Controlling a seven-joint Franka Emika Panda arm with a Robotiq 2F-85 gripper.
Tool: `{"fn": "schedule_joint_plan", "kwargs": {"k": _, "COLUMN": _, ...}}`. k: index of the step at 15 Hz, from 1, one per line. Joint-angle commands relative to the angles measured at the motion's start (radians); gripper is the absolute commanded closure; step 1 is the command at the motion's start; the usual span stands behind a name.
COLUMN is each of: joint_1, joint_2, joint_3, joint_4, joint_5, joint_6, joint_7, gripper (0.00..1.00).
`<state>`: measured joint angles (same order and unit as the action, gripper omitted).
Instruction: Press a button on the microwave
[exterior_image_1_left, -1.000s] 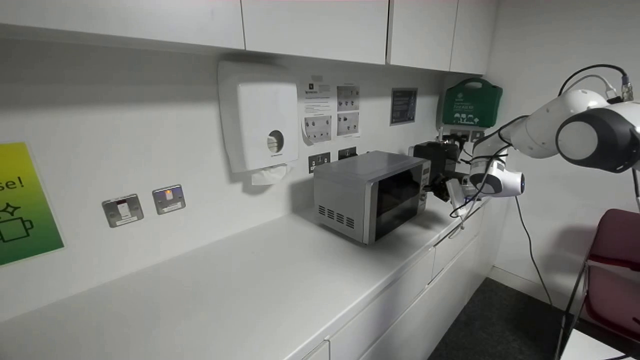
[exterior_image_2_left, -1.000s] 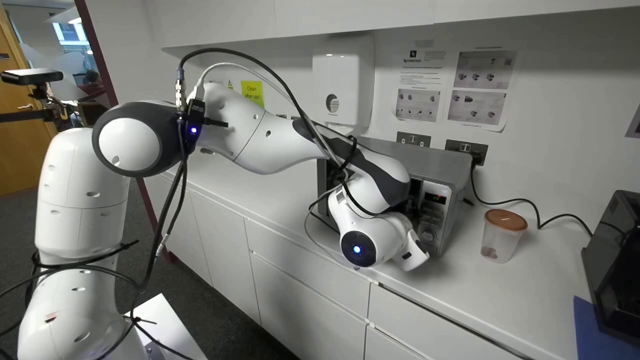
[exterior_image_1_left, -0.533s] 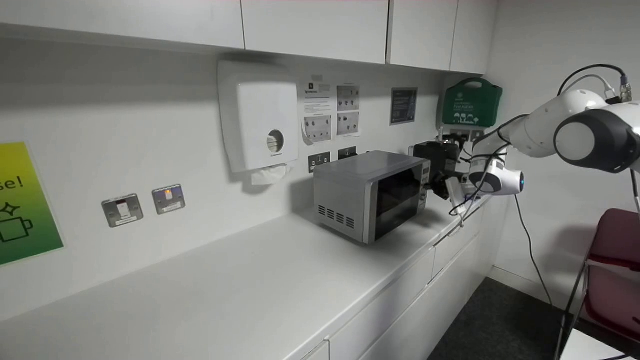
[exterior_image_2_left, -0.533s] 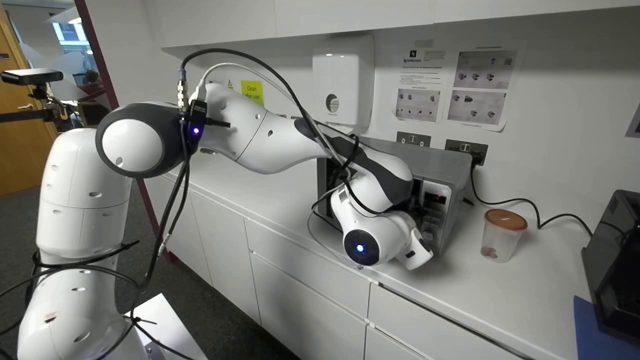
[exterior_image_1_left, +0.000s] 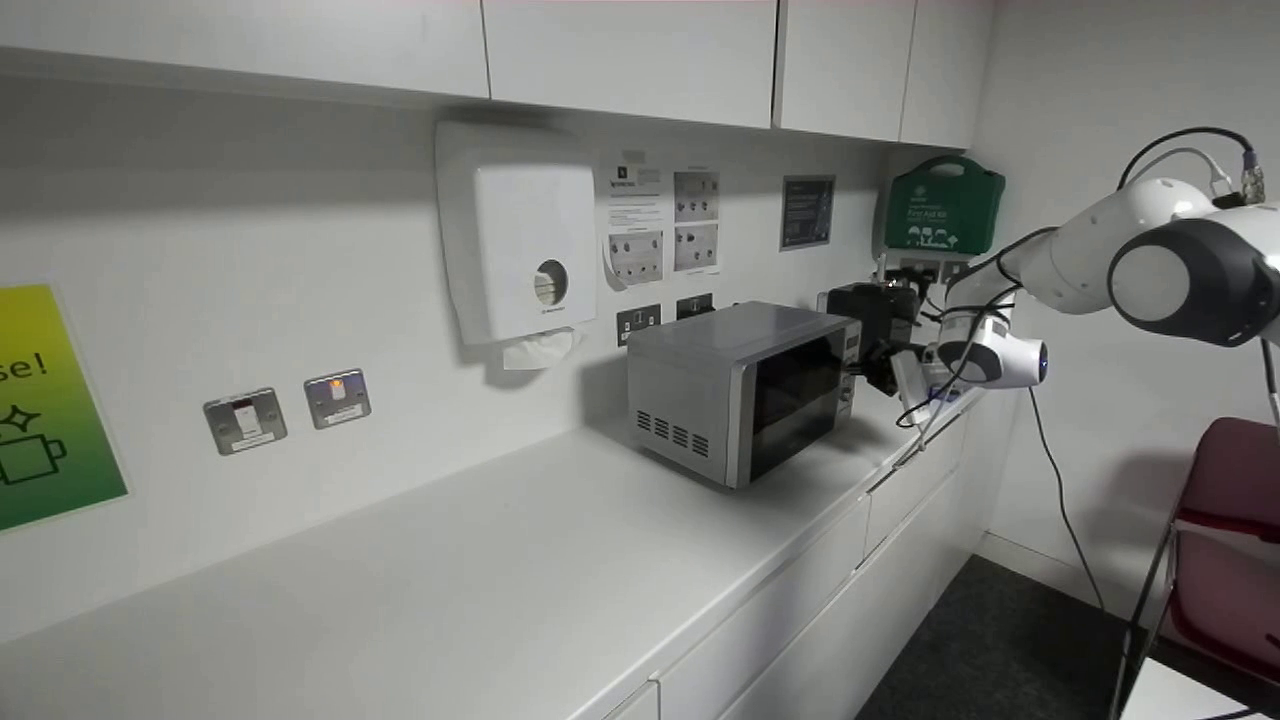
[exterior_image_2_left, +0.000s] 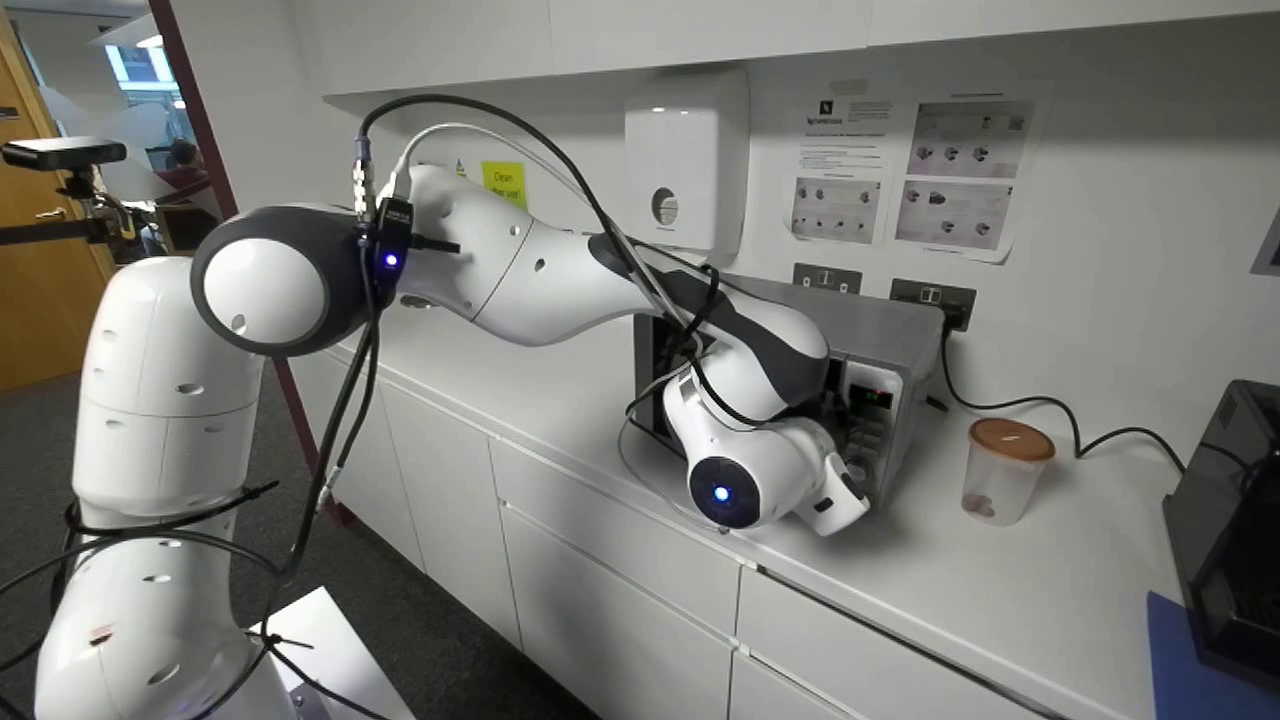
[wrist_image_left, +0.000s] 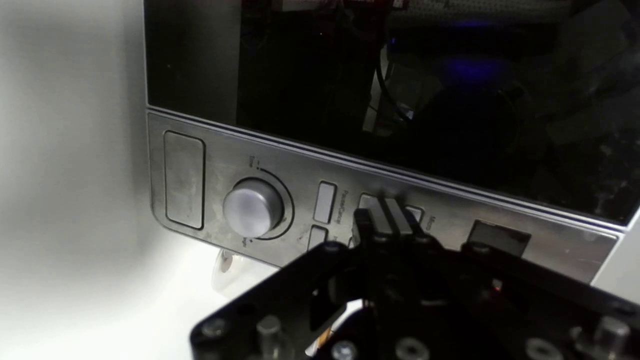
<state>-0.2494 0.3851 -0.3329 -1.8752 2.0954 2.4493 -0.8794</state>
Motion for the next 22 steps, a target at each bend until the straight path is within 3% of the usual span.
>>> {"fn": "schedule_joint_plan", "kwargs": {"k": 1, "joint_1": -0.005, "joint_2": 0.011, "joint_3": -0.001, "joint_4": 0.029, "joint_5": 0.035, "joint_6": 0.022, "joint_7": -0.013, "gripper": 1.00}}
{"fn": "schedule_joint_plan", "kwargs": {"k": 22, "joint_1": 0.008, "joint_2": 0.070, "joint_3": 0.007, "joint_4": 0.103, "joint_5": 0.044, "joint_6": 0.091, "joint_7": 0.010, "gripper": 1.00}}
